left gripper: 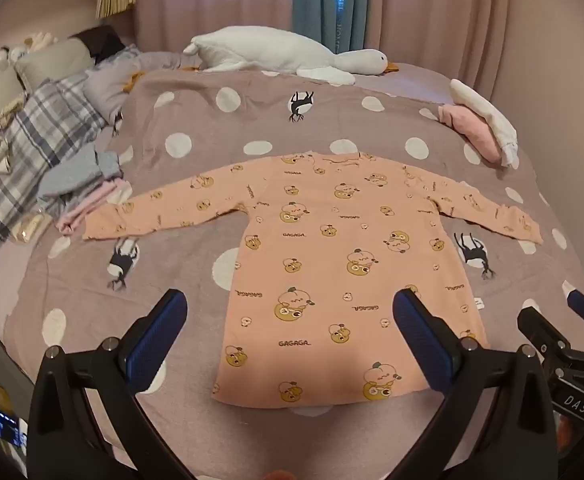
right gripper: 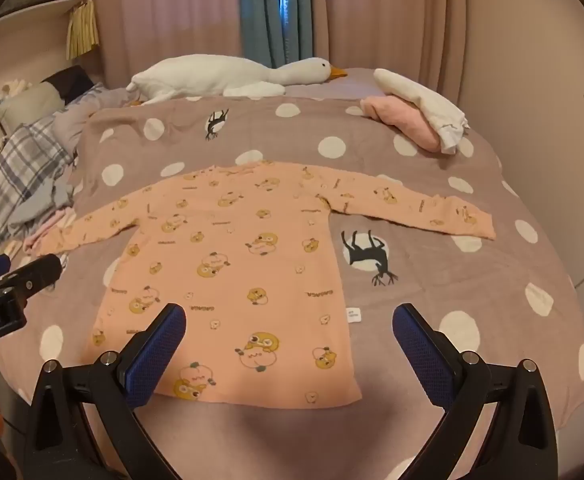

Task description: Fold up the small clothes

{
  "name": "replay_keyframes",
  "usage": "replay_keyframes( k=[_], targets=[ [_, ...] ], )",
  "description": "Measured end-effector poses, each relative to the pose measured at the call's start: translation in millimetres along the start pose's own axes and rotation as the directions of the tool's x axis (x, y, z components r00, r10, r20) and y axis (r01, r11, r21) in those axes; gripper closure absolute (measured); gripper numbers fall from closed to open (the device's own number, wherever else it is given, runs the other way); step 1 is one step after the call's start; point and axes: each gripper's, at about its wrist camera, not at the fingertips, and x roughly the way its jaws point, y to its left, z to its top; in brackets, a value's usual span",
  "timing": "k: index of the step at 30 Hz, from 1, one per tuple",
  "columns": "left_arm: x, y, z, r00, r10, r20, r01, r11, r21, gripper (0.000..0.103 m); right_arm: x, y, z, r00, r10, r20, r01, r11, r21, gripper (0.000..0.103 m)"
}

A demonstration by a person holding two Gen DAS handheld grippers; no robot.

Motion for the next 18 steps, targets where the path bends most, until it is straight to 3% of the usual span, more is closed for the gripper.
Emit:
replay_keyframes(
  k=[5,18],
  targets=[
    [5.7,12.1,-1.3,1.0,-0.023,-0.002,0.023,0.998,-0.06,0.0,1.3,1.6,-0.4,1.0,0.001,0.0,-0.001,1.0,0.0,0.001],
    [3.3,15.3,1.4,1.0,0.019,0.015,-0.019,1.0,-0.009,0.0,0.7,-1.5,6.5,1.0,0.004,0.0,-0.004,1.0,0.016,0.001]
  ],
)
